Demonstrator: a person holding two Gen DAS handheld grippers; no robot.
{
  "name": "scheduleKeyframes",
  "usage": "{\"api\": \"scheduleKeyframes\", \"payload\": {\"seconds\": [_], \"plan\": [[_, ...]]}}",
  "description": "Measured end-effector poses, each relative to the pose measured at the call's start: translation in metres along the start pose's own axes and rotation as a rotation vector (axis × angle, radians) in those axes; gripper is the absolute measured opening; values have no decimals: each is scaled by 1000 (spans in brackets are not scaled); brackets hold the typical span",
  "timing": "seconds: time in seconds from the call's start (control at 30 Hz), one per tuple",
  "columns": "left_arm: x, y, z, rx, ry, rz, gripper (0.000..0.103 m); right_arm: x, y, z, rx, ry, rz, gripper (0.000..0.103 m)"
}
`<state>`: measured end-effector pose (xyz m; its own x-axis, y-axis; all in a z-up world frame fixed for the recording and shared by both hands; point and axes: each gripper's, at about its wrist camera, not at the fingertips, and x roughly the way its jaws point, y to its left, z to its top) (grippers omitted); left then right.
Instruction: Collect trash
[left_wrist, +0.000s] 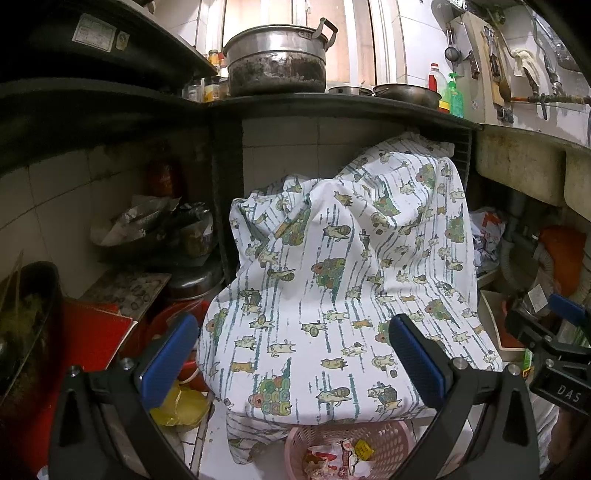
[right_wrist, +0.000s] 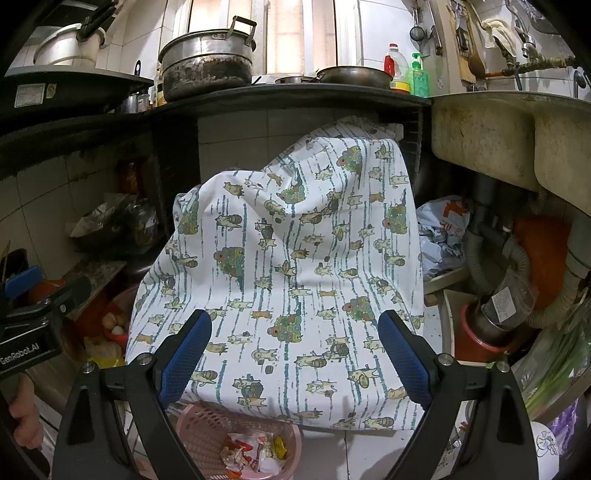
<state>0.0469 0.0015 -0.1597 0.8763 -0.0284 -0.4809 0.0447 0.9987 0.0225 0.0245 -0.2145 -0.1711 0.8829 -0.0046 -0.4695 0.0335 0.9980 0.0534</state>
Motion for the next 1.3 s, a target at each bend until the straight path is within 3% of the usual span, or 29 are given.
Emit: {"api": "scheduleKeyframes", "payload": {"seconds": [1.3], "plan": [[-4, -2, 1, 13, -37, 37, 103, 0, -3, 0, -8, 0, 10, 93]]}}
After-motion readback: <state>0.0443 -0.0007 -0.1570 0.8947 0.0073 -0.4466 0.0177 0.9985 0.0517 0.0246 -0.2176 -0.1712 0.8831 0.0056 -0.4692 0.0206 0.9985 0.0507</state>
